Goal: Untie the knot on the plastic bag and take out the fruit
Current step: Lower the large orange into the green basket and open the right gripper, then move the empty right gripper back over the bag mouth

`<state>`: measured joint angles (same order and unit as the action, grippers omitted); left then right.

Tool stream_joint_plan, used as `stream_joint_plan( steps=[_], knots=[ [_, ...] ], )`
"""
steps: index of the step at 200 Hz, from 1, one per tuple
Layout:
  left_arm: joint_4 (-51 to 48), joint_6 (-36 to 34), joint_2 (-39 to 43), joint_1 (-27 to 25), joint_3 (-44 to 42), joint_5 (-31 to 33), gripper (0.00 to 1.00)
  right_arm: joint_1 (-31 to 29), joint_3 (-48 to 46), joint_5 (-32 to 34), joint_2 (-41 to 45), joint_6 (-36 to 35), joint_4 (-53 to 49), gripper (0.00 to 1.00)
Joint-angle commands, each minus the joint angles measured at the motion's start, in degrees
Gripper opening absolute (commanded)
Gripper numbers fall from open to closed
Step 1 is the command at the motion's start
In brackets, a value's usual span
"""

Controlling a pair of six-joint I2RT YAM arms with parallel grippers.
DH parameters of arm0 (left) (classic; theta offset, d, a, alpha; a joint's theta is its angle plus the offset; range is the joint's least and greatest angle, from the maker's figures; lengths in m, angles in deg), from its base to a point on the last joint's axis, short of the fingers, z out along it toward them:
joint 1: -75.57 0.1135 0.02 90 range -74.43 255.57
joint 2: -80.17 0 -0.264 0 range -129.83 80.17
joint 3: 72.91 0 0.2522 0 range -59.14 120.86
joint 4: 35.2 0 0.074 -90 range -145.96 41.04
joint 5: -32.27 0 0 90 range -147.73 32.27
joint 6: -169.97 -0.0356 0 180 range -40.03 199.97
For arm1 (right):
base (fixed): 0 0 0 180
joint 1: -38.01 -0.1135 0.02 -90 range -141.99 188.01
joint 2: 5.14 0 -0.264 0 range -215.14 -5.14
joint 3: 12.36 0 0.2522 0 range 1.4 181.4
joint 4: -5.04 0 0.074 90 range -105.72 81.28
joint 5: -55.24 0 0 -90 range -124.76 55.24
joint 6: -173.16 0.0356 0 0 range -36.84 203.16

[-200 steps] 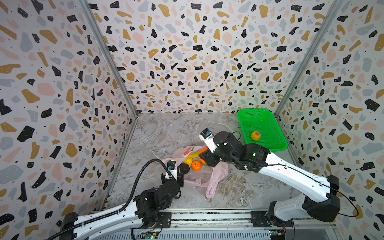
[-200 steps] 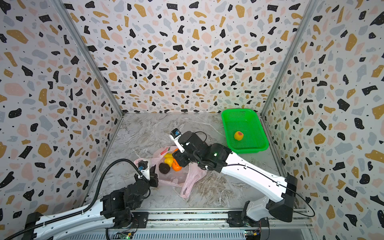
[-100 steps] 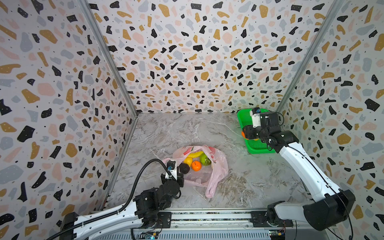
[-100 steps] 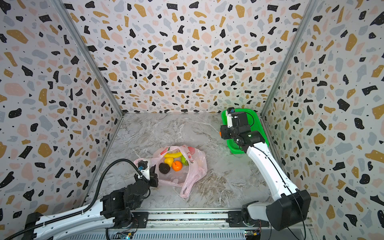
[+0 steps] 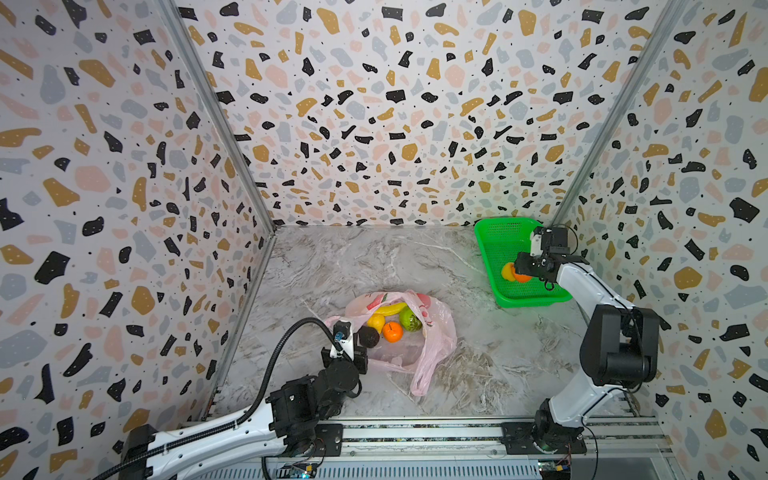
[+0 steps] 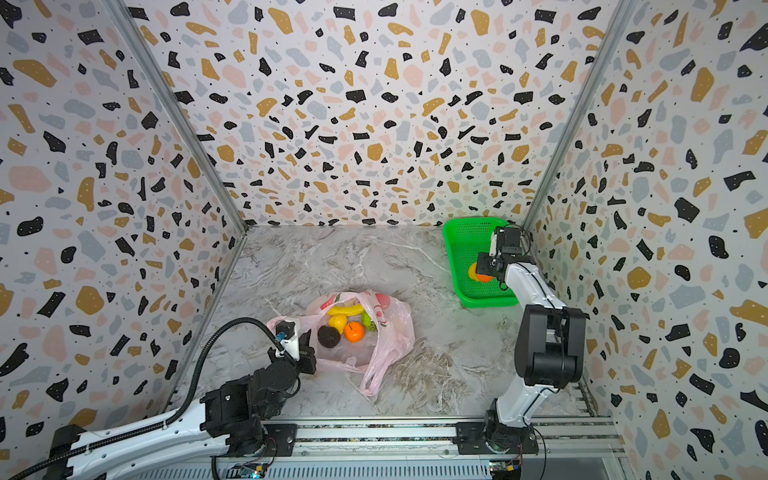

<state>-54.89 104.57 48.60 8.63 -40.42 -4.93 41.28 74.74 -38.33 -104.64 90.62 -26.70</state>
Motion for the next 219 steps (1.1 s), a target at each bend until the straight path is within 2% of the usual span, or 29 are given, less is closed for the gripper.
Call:
stream_joint_plan(
  steps=[1,10,36,56,95,139,172,195,219],
  knots=[
    [1.5,-0.5,0.2,-0.3,-0.5,1.0,0.00,-0.1,1.9,-1.0,0.1,0.9,1.6,0.52],
    [1.3,-0.4,0.3,-0.3,-0.6,0.9,0.00,-0.2,1.5,-0.8,-0.5,1.1,1.8,0.54],
    [0.5,-0.1,1.2,-0.3,-0.4,1.2,0.00,-0.2,0.5,-0.2,-0.1,1.4,1.6,0.72],
    [0.1,0.2,1.8,-0.3,-0.7,1.3,0.00,-0.1,-0.1,0.0,1.3,1.4,1.6,0.77],
    [-0.4,0.5,2.2,-0.3,-0.7,2.1,0.00,-0.8,-0.1,-1.2,3.3,1.5,0.4,0.78],
    [0.2,0.2,1.4,-0.3,-0.7,1.9,0.00,-4.8,-0.3,-3.9,8.7,1.4,-3.1,0.78],
    [0.0,0.5,0.9,-0.3,-0.8,1.7,0.00,-12.3,-2.3,-8.4,16.5,2.1,-6.9,0.78],
    [-0.7,0.9,1.3,-0.3,-0.7,1.9,0.00,-21.5,-3.6,-10.4,22.9,4.4,-9.9,0.78],
    [-0.4,0.9,1.2,-0.3,-0.8,1.8,0.00,-33.6,-5.5,-10.7,28.1,8.9,-10.8,0.78]
  ],
)
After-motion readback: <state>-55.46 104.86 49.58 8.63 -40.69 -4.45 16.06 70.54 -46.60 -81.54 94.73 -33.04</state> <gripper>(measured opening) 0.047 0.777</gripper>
